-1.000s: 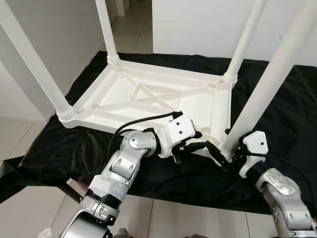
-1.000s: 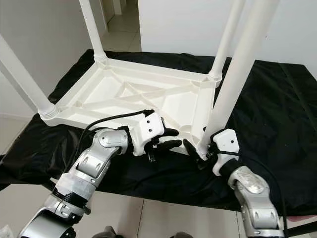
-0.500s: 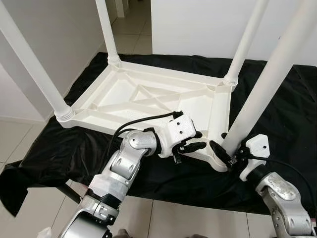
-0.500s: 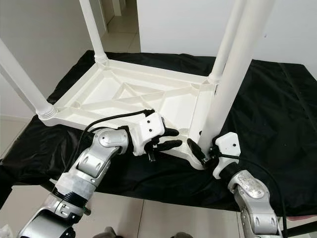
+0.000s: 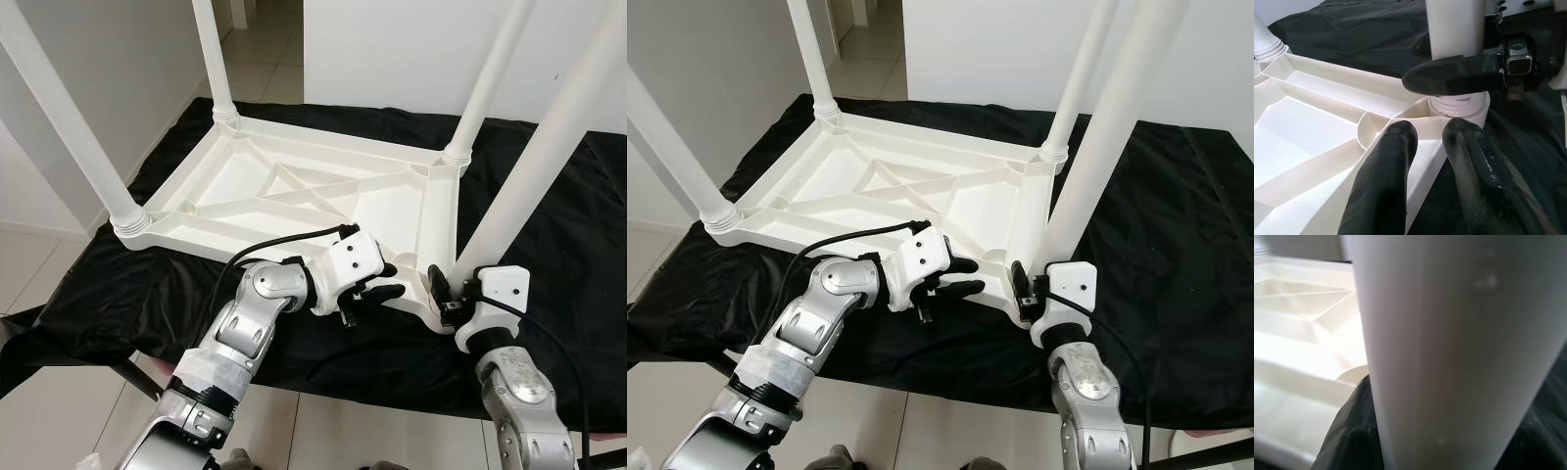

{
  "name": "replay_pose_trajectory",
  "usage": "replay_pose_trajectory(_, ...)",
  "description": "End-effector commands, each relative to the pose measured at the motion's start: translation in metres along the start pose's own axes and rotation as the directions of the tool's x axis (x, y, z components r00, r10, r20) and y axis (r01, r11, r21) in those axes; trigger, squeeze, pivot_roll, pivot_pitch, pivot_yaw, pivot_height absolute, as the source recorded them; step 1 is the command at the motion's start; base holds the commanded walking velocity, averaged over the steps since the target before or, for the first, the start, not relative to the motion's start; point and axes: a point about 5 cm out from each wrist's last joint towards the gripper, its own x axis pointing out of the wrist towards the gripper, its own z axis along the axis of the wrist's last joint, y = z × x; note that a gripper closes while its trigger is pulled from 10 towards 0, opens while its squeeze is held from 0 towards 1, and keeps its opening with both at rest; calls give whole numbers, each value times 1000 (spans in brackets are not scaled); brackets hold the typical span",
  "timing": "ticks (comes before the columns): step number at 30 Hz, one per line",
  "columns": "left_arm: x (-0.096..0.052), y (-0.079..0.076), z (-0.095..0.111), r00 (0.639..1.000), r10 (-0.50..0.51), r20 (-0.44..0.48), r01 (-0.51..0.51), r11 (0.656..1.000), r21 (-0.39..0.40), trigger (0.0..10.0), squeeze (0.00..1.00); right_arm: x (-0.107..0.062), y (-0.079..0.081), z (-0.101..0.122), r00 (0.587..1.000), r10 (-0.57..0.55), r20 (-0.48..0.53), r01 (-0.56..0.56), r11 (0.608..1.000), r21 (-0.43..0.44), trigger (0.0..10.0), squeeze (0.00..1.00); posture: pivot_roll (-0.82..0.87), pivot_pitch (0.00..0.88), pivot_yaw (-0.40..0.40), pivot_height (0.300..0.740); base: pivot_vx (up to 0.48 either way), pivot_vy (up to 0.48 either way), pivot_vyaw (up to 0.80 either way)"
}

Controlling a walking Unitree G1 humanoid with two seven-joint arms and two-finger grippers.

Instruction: Building children table

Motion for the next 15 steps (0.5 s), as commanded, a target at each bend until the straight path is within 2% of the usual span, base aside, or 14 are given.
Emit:
replay_pose_trajectory(1, 0, 3, -1, 995, 96, -7, -96, 995, -7, 10000, 0, -3, -2, -8, 996, -67, -50, 67, 998, -14, 10000, 0, -36, 5, 11, 740, 0, 0, 0)
replay_pose_trajectory(2, 0, 3, -1, 995, 96, -7, -96, 995, -7, 10000, 0, -3, -2, -8, 996, -67, -50, 67, 998, -14, 10000, 0, -36, 5, 11, 740, 0, 0, 0)
replay_pose_trajectory(5, -1, 4, -1, 995, 102, -6, -102, 995, -4, 10000, 0, -6, 8, -13, 979, -192, -72, 195, 980, 31, 10000, 0, -32, 0, 8, 740, 0, 0, 0)
replay_pose_trajectory(10, -1, 5, -1, 995, 103, -6, -103, 995, 2, 10000, 0, -4, 13, -11, 973, -218, -70, 221, 975, 33, 10000, 0, -33, 0, 7, 740, 0, 0, 0)
replay_pose_trajectory(11, -1, 5, -2, 995, 102, -7, -102, 995, 2, 10000, 0, -4, 13, -10, 974, -218, -65, 221, 974, 47, 10000, 416, -32, 0, 7, 740, 0, 0, 0)
replay_pose_trajectory(14, -1, 5, -2, 995, 102, -7, -102, 995, 2, 10000, 0, -4, 13, -10, 974, -218, -65, 221, 974, 47, 10000, 416, -32, 0, 7, 740, 0, 0, 0)
replay_pose_trajectory(15, -1, 5, -3, 995, 101, -8, -101, 995, 1, 10000, 0, -4, 11, -9, 973, -223, -54, 224, 974, 28, 10000, 910, -32, 0, 6, 740, 0, 0, 0)
